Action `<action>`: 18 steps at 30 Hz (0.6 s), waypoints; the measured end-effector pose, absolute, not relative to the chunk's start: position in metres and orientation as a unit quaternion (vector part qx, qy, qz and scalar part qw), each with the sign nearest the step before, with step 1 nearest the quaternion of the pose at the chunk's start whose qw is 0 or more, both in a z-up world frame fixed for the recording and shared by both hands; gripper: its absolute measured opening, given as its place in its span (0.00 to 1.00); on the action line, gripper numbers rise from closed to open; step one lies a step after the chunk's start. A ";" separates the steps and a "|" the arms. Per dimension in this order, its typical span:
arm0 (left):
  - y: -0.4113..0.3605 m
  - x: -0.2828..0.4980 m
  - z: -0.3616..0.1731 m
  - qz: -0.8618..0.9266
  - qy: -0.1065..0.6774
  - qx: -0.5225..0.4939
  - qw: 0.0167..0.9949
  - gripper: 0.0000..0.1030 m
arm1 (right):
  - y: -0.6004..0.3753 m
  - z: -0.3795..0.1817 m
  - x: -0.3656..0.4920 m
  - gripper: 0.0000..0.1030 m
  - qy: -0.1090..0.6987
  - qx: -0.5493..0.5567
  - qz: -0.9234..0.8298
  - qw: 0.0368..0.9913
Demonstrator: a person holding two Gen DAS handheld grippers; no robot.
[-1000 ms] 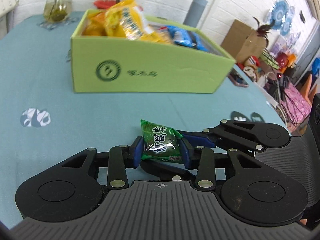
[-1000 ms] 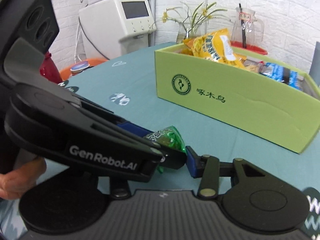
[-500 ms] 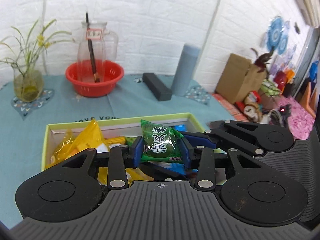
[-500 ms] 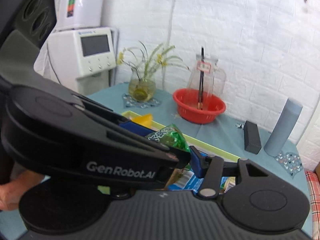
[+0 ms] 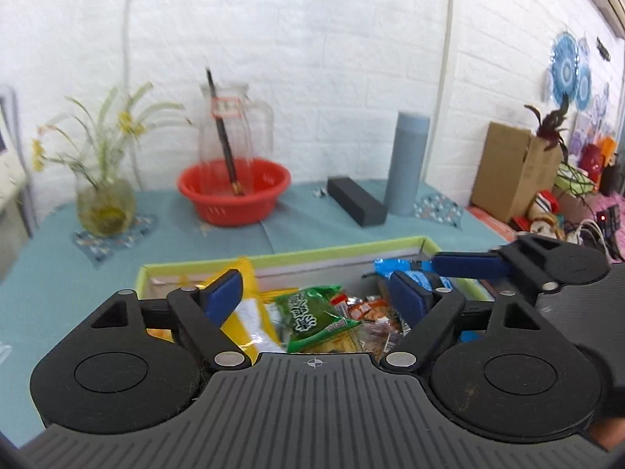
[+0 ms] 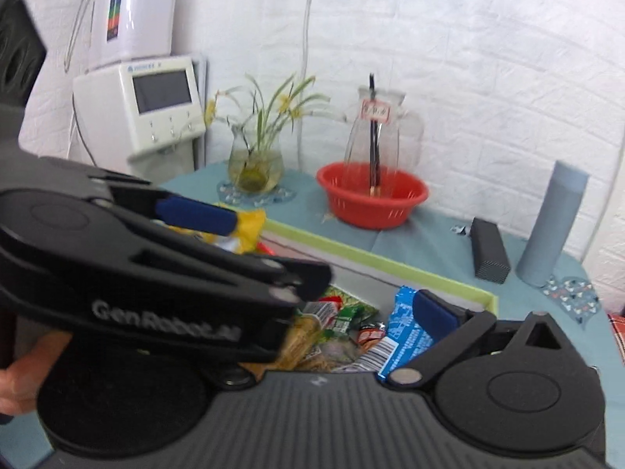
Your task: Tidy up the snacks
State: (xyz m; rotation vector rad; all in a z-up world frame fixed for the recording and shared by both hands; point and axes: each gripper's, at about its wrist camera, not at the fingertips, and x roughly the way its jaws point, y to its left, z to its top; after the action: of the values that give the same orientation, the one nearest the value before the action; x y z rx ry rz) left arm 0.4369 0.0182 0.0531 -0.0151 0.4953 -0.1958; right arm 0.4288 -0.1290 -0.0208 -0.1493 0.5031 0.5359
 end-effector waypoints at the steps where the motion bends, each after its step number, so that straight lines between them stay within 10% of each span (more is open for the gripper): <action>1: 0.018 0.427 0.058 -0.094 0.238 -0.006 0.967 0.68 | -0.134 -0.016 0.421 0.99 0.242 -0.066 0.255 0.934; 18: 0.028 0.262 0.062 -0.026 0.231 -0.041 0.972 0.89 | -0.162 0.000 0.254 0.99 0.237 0.032 0.186 0.953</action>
State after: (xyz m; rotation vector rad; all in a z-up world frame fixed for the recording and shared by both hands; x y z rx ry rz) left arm 0.2617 0.0276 0.0619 -0.0834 0.4662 -0.0528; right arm 0.2545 -0.1622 0.0002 0.0646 0.4810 0.3779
